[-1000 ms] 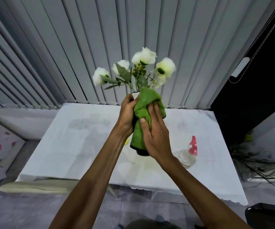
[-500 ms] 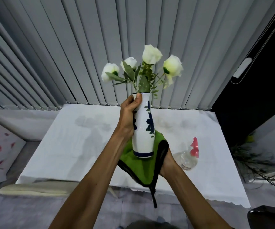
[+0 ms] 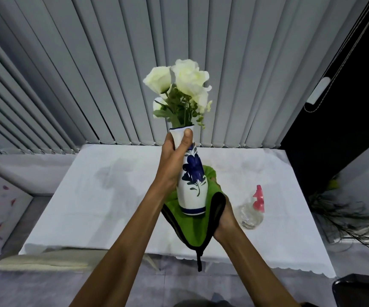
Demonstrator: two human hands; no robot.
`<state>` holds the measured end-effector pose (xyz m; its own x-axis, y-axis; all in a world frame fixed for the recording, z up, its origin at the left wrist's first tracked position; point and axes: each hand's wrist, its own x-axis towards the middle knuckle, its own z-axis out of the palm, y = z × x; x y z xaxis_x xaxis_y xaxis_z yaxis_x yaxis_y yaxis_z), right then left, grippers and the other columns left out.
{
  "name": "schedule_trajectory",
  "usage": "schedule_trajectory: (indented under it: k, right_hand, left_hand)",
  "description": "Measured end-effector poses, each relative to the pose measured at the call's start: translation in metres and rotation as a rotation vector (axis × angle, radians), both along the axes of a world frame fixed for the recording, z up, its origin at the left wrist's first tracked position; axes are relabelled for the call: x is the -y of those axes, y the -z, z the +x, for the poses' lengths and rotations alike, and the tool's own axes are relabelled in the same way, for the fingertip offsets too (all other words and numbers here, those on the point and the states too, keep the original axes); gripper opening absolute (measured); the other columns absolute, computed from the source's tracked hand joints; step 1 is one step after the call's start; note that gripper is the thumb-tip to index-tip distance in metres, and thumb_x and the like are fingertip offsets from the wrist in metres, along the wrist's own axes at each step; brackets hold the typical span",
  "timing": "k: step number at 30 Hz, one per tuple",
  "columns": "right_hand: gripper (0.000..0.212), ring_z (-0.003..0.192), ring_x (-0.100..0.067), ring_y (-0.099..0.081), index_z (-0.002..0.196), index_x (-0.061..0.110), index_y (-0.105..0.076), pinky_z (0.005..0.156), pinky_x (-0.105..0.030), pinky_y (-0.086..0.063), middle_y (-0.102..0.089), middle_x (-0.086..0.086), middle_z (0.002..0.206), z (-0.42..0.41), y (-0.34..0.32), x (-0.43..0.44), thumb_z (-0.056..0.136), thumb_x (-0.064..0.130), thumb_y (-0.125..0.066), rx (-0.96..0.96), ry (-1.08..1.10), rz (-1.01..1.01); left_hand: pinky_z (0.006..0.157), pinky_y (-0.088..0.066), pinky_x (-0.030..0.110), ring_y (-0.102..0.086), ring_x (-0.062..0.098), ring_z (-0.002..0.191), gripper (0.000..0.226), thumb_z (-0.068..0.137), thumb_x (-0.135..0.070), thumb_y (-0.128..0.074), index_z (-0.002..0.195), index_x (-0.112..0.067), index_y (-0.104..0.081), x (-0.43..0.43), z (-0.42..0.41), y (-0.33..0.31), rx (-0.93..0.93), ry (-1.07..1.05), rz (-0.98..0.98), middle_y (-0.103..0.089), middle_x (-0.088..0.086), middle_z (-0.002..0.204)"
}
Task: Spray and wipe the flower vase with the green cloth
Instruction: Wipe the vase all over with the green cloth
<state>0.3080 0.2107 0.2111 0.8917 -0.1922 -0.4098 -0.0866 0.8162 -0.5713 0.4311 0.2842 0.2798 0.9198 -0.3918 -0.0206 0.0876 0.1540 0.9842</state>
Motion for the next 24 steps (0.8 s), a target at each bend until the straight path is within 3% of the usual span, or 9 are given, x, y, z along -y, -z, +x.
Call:
schedule_trajectory:
  k: [5, 7, 9, 13, 15, 16, 18, 20, 24]
  right_hand:
    - [0.056, 0.115, -0.036, -0.068, 0.134, 0.005, -0.063, 0.095, -0.047, -0.054, -0.070, -0.019, 0.127, -0.012, 0.016, 0.018, 0.101, 0.048, -0.047, -0.129, 0.041, -0.142]
    - [0.058, 0.106, -0.031, -0.073, 0.133, 0.004, -0.063, 0.088, -0.043, -0.056, -0.074, -0.017, 0.120, -0.016, 0.015, 0.026, 0.102, 0.050, -0.045, -0.156, 0.135, -0.173]
    - [0.055, 0.102, -0.027, -0.075, 0.124, 0.013, -0.070, 0.079, -0.036, -0.059, -0.077, -0.011, 0.114, -0.017, 0.005, 0.034, 0.096, 0.056, -0.050, -0.134, 0.292, -0.274]
    - [0.037, 0.091, 0.000, -0.070, 0.103, 0.046, -0.070, 0.074, -0.018, -0.054, -0.076, 0.017, 0.098, -0.014, -0.033, 0.019, 0.090, 0.072, -0.048, 0.016, 0.410, -0.841]
    - [0.037, 0.092, 0.007, -0.066, 0.115, 0.049, -0.064, 0.077, -0.016, -0.052, -0.073, 0.022, 0.102, -0.019, -0.036, 0.003, 0.095, 0.070, -0.042, 0.174, 0.400, -1.107]
    - [0.039, 0.110, 0.002, -0.064, 0.131, 0.045, -0.058, 0.090, -0.019, -0.051, -0.069, 0.021, 0.120, -0.022, -0.031, -0.005, 0.100, 0.062, -0.039, 0.270, 0.388, -1.229]
    - [0.047, 0.146, -0.026, -0.041, 0.154, 0.036, -0.036, 0.118, -0.035, -0.035, -0.043, 0.010, 0.157, -0.033, -0.012, -0.015, 0.108, 0.046, -0.032, 0.462, 0.353, -1.489]
    - [0.050, 0.153, -0.043, -0.018, 0.157, 0.030, -0.028, 0.122, -0.052, -0.023, -0.024, 0.006, 0.167, -0.045, 0.006, -0.019, 0.109, 0.041, -0.027, 0.597, 0.316, -1.736]
    - [0.052, 0.151, -0.053, -0.009, 0.154, 0.024, -0.036, 0.119, -0.066, -0.020, -0.016, 0.001, 0.169, -0.052, 0.018, -0.019, 0.106, 0.044, -0.033, 0.631, 0.247, -1.946]
  left_hand:
    - [0.087, -0.058, 0.037, -0.069, 0.017, 0.107, 0.085, 0.059, -0.083, -0.068, 0.129, -0.036, -0.058, -0.004, 0.002, -0.002, -0.084, 0.031, -0.048, -0.071, -0.003, 0.119]
    - [0.080, -0.059, 0.030, -0.071, 0.012, 0.102, 0.060, 0.061, -0.081, -0.068, 0.112, -0.050, -0.065, -0.005, 0.000, -0.005, -0.069, 0.058, -0.047, -0.074, -0.010, 0.110]
    - [0.079, -0.057, 0.027, -0.071, 0.012, 0.100, 0.047, 0.069, -0.074, -0.069, 0.106, -0.046, -0.068, -0.006, -0.001, -0.007, -0.052, 0.100, -0.057, -0.075, -0.008, 0.107]
    - [0.090, -0.055, 0.038, -0.068, 0.024, 0.112, 0.040, 0.080, -0.054, -0.073, 0.113, -0.032, -0.067, -0.002, -0.004, -0.008, -0.045, 0.125, -0.137, -0.073, 0.003, 0.117]
    - [0.094, -0.053, 0.044, -0.068, 0.025, 0.111, 0.037, 0.084, -0.050, -0.070, 0.113, -0.028, -0.067, 0.002, -0.004, -0.010, -0.043, 0.105, -0.128, -0.073, 0.004, 0.115]
    - [0.091, -0.054, 0.044, -0.070, 0.026, 0.105, 0.036, 0.086, -0.049, -0.068, 0.113, -0.025, -0.067, 0.003, -0.005, -0.012, -0.033, 0.103, -0.127, -0.074, 0.005, 0.108]
    - [0.075, -0.056, 0.035, -0.070, 0.019, 0.081, 0.025, 0.090, -0.046, -0.065, 0.101, -0.024, -0.069, 0.000, -0.004, -0.015, -0.038, 0.127, -0.138, -0.072, -0.001, 0.086]
    - [0.067, -0.050, 0.029, -0.061, 0.013, 0.066, 0.021, 0.090, -0.046, -0.065, 0.080, -0.027, -0.067, -0.004, -0.003, -0.023, -0.051, 0.141, -0.151, -0.060, -0.007, 0.070]
    - [0.067, -0.046, 0.025, -0.058, 0.011, 0.058, 0.031, 0.095, -0.032, -0.056, 0.065, -0.022, -0.055, -0.011, -0.013, -0.028, -0.064, 0.136, -0.063, -0.053, -0.009, 0.061]
